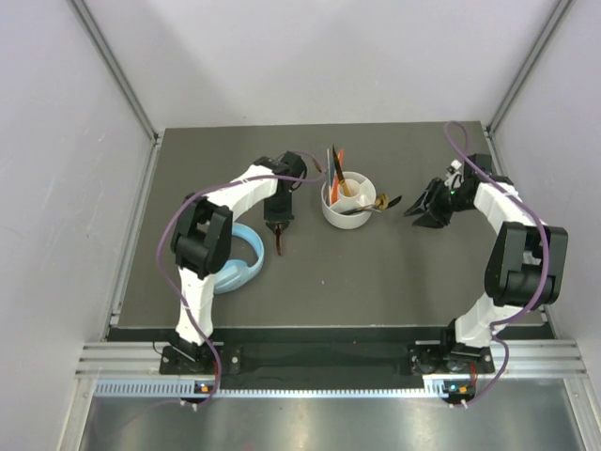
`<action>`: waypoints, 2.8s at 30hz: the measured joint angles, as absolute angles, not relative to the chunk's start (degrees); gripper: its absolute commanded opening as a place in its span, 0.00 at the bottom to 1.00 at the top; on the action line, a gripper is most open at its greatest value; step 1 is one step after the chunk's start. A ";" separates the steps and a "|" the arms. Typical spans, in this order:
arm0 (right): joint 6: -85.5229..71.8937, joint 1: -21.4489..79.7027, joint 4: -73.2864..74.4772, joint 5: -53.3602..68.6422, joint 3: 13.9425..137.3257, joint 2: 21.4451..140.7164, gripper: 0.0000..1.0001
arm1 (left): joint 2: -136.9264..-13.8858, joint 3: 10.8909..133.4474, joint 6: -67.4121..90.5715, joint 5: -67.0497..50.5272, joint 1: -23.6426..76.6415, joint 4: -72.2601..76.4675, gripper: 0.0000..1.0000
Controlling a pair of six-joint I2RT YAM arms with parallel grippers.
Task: Sort the eating utensils into containers
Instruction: Pick up the knife at the center of the board, then place the knife in the container.
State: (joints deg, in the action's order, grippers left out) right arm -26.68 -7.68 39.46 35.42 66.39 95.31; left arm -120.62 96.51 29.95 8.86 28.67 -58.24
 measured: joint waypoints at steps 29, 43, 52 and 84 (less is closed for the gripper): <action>-27.70 -1.13 38.83 32.58 72.44 97.69 0.44 | -104.16 101.43 28.18 11.05 30.48 -50.46 0.00; -28.38 1.98 38.89 31.22 73.54 98.50 0.44 | -115.68 114.13 26.17 6.61 36.97 -43.68 0.00; -28.60 3.64 38.94 31.18 74.26 100.36 0.44 | -115.90 119.92 25.32 6.90 38.37 -43.29 0.00; -25.50 3.51 42.13 31.40 72.10 100.92 0.44 | -127.94 129.36 19.75 11.42 43.13 -38.72 0.00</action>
